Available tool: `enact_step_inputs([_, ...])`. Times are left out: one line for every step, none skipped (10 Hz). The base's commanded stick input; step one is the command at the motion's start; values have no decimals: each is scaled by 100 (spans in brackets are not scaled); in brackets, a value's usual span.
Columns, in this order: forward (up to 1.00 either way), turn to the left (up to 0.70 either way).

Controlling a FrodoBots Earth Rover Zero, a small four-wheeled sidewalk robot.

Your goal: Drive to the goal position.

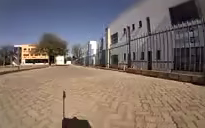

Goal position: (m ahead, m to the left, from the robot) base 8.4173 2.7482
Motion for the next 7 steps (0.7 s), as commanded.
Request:
enact_step_inputs([100,27])
enact_step_inputs([100,27])
enact_step_inputs([100,27])
enact_step_inputs([100,27])
enact_step_inputs([100,27])
enact_step_inputs([100,27])
enact_step_inputs([100,27])
